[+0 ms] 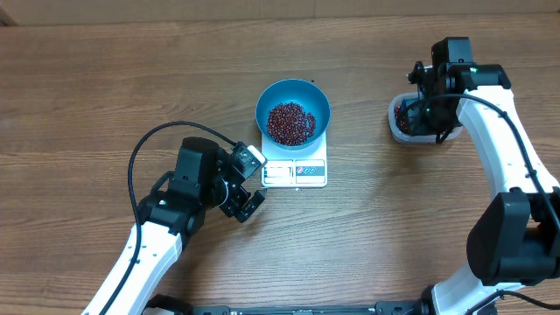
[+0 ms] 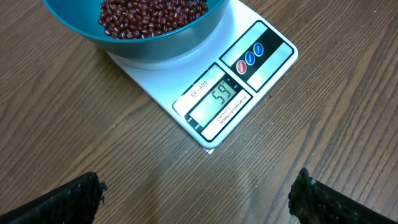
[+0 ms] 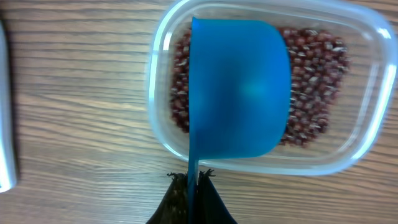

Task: Scoop item into bowl and weigh 150g on scale
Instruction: 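Scoop more red beans and lift the scoop from the tub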

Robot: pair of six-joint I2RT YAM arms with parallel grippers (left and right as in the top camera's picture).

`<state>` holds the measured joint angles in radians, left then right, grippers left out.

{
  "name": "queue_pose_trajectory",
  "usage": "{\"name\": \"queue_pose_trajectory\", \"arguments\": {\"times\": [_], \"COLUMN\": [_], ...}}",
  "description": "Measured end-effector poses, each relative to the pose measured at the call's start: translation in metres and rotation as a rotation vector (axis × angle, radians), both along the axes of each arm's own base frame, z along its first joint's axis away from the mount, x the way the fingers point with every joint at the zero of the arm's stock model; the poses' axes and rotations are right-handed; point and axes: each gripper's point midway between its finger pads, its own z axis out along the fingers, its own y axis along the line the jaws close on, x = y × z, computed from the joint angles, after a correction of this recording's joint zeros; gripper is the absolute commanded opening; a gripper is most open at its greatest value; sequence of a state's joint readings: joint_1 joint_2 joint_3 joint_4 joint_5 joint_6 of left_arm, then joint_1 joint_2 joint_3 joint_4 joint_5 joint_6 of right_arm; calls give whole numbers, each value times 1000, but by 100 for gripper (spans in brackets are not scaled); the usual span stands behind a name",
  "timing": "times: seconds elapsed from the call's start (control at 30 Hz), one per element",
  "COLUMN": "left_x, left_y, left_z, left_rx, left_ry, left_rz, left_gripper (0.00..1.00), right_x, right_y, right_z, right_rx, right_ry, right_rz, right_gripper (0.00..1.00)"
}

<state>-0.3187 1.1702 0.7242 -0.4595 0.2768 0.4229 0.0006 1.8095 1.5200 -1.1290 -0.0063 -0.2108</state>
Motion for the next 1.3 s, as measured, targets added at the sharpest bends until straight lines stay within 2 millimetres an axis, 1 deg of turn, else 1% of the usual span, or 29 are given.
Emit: {"name": "queue_pose_trajectory", "arguments": {"times": [0.17, 0.37, 0.53, 0.8, 0.93, 1.03, 1.13, 1.2, 1.3], "left_x": [0, 0, 0, 0, 0, 0, 0, 0, 0], "left_y": [0, 0, 0, 0, 0, 0, 0, 0, 0], "left_z": [0, 0, 0, 0, 0, 0, 0, 0, 0], "left_rx": [0, 0, 0, 0, 0, 0, 0, 0, 0], "left_ry": [0, 0, 0, 0, 0, 0, 0, 0, 0], "left_rz": [0, 0, 0, 0, 0, 0, 0, 0, 0], "left_gripper": [99, 99, 100, 100, 100, 100, 100, 100, 100], "right_x": [0, 1, 2, 1, 0, -3, -4, -4, -4], "right_y": [11, 9, 1, -19, -32, -46, -56, -59, -58], "right_z": [1, 3, 8, 18, 24, 25, 27, 30, 34], "right_rx": [65, 159, 274, 441, 511, 536, 559, 582, 622], "right_ry": [-2, -5, -16, -37, -57, -64, -73, -82, -93], "right_rz": [13, -16, -66, -157, -205, -248, -278, -290, -292], "right_gripper": [4, 4, 4, 4, 4, 4, 4, 4, 4]}}
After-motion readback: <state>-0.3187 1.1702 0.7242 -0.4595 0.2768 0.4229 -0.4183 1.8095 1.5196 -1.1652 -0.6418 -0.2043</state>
